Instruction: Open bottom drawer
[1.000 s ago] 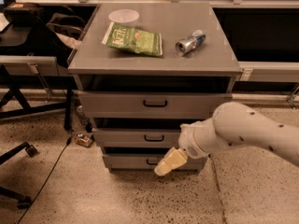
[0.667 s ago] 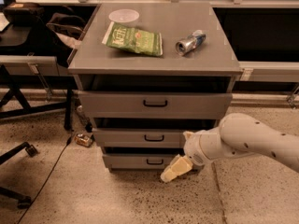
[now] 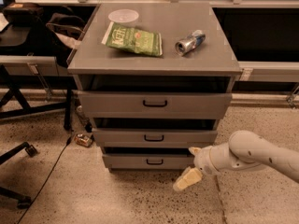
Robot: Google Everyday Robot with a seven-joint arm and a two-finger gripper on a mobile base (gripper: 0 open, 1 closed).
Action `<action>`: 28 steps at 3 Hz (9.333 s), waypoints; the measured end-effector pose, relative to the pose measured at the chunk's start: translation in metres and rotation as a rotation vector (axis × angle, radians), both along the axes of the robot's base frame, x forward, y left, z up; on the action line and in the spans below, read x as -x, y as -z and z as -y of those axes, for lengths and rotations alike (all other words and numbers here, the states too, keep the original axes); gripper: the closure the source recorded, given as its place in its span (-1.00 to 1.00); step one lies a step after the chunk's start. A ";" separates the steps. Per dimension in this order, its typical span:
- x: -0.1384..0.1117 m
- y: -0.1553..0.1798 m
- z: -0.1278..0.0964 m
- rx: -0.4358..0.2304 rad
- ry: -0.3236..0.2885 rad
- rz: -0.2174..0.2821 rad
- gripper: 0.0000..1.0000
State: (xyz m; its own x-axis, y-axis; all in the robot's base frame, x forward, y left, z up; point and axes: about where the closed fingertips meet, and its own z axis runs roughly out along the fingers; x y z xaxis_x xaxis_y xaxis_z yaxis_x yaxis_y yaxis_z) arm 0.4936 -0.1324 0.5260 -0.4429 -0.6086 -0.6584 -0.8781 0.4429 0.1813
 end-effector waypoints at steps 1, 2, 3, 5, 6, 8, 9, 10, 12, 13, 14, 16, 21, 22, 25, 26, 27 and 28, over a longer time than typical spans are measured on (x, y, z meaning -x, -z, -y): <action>0.006 0.038 0.010 0.033 0.054 -0.055 -1.00; 0.009 0.070 0.014 0.073 0.121 -0.126 -1.00; 0.009 0.070 0.014 0.072 0.121 -0.126 -1.00; -0.008 0.108 0.017 0.039 0.212 -0.110 -1.00; -0.028 0.136 0.017 0.015 0.225 -0.125 -1.00; -0.067 0.174 0.016 -0.016 0.222 -0.171 -1.00; -0.084 0.186 0.014 -0.027 0.221 -0.186 -1.00; -0.099 0.196 0.012 -0.029 0.241 -0.194 -1.00; -0.103 0.203 0.012 -0.010 0.293 -0.166 -1.00; -0.102 0.203 0.012 -0.010 0.293 -0.166 -0.69; -0.102 0.203 0.012 -0.010 0.293 -0.166 -0.22; -0.118 0.227 0.011 -0.039 0.324 -0.142 0.70; -0.187 0.281 0.039 -0.119 0.630 0.037 1.00; -0.205 0.283 0.054 -0.168 0.730 0.105 1.00; -0.252 0.292 0.070 -0.202 0.870 0.184 1.00; -0.255 0.301 0.070 -0.190 0.897 0.175 1.00; -0.258 0.302 0.054 -0.156 0.877 0.119 1.00; -0.245 0.308 0.072 -0.054 0.786 0.102 1.00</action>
Offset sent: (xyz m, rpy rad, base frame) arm -0.0139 -0.0201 -0.1071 -0.1268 0.2112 -0.1979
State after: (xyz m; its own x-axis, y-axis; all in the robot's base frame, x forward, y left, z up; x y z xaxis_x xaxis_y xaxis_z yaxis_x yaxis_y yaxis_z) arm 0.7384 -0.2041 0.2178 -0.6653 -0.1090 -0.7386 -0.3254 0.9327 0.1555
